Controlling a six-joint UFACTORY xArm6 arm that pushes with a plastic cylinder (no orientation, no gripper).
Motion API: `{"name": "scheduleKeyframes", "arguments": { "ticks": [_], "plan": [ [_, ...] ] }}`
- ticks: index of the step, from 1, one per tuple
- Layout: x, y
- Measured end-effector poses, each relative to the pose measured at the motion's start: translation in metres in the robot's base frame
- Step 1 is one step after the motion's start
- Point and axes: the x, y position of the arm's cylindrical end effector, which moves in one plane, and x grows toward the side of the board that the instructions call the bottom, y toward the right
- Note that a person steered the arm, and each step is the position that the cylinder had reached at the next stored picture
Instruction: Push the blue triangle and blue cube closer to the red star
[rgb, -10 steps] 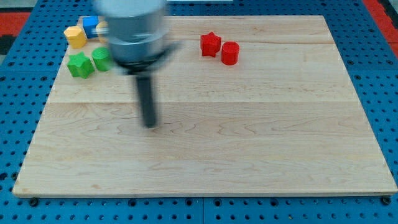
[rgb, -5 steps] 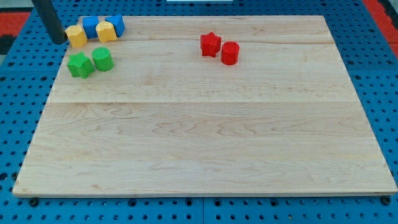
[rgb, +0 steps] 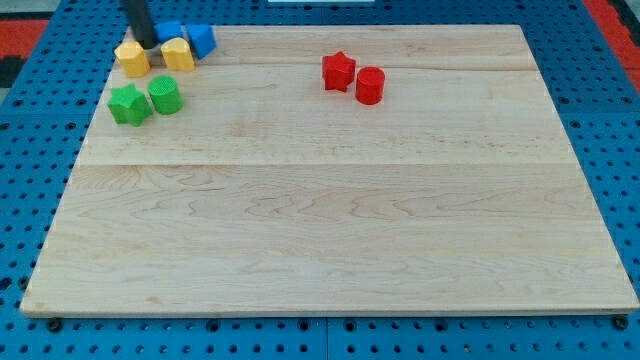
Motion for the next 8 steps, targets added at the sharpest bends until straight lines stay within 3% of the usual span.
{"name": "scheduleKeyframes", "arguments": {
  "ticks": [2, 3, 5, 7, 8],
  "plan": [
    [-0.011, -0.015],
    [-0.013, 0.029],
    [-0.023, 0.041],
    [-0.022, 0.176],
    [-0.022, 0.178]
  ]
}}
